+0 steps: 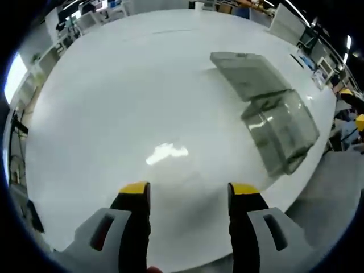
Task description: Insert the divider into the dual guide fixture by aligning both edges with the guide slots and pushing it downward to the bottom, including one-sided entry, uneven engagement, binding, and posture correction.
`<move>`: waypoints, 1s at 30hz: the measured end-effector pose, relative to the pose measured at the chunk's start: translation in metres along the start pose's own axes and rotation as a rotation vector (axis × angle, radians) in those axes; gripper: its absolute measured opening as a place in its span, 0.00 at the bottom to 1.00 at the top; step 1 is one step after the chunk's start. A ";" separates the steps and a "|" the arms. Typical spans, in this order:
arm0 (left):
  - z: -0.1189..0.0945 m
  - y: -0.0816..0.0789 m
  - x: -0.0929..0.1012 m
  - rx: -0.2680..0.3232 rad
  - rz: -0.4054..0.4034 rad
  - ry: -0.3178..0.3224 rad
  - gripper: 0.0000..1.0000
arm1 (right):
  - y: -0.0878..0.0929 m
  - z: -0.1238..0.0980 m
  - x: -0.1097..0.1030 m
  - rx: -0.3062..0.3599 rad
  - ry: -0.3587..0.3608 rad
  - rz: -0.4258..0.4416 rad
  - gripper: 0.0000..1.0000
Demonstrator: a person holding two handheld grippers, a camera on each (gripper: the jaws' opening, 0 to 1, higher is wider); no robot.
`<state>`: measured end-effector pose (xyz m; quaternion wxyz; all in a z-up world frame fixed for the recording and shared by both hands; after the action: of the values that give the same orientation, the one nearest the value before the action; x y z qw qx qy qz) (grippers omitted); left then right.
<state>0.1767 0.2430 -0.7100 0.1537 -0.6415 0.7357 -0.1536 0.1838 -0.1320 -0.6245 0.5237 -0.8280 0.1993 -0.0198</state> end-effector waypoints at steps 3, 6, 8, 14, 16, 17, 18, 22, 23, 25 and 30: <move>0.001 -0.001 0.001 -0.006 -0.007 -0.002 0.52 | 0.000 -0.001 0.000 -0.006 0.002 -0.012 0.34; 0.003 -0.003 0.002 -0.014 -0.023 -0.010 0.52 | -0.001 -0.001 0.000 -0.009 0.004 -0.015 0.33; 0.005 -0.004 0.003 -0.027 -0.028 -0.018 0.51 | -0.002 0.000 0.000 -0.012 0.005 -0.019 0.32; 0.009 -0.003 0.000 -0.047 -0.040 -0.053 0.49 | -0.004 -0.001 0.000 -0.010 0.006 -0.034 0.31; 0.010 -0.003 0.000 -0.057 -0.049 -0.053 0.49 | -0.005 -0.001 0.000 -0.009 0.006 -0.036 0.31; 0.011 -0.003 0.000 -0.060 -0.050 -0.055 0.49 | -0.004 -0.001 0.001 -0.011 0.007 -0.037 0.31; 0.011 -0.003 0.001 -0.064 -0.050 -0.057 0.49 | -0.003 -0.001 0.001 -0.013 0.007 -0.034 0.31; 0.014 -0.005 0.000 -0.071 -0.048 -0.071 0.48 | 0.000 0.001 -0.001 -0.035 0.004 -0.049 0.32; 0.014 -0.006 0.000 -0.073 -0.051 -0.076 0.47 | 0.001 0.002 -0.001 -0.042 0.005 -0.057 0.32; 0.015 -0.007 0.001 -0.084 -0.049 -0.087 0.47 | 0.002 0.003 -0.002 -0.054 0.004 -0.065 0.33; 0.017 -0.010 0.001 -0.111 -0.056 -0.116 0.44 | 0.006 0.007 -0.006 -0.082 0.004 -0.099 0.34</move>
<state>0.1929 0.2403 -0.7207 0.1559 -0.6772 0.7146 -0.0795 0.1784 -0.1267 -0.6317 0.4874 -0.8575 0.1600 -0.0390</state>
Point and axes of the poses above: the point that each gripper's makers call its tool centre point, and the gripper's own axes: z roughly forward along the fingers, x roughly to its right, y roughly out of its underside, the point moved 10 cm from there along -z, roughly backward along the fingers, and after that the axes turned 7 degrees about -y, right-handed, at the moved point
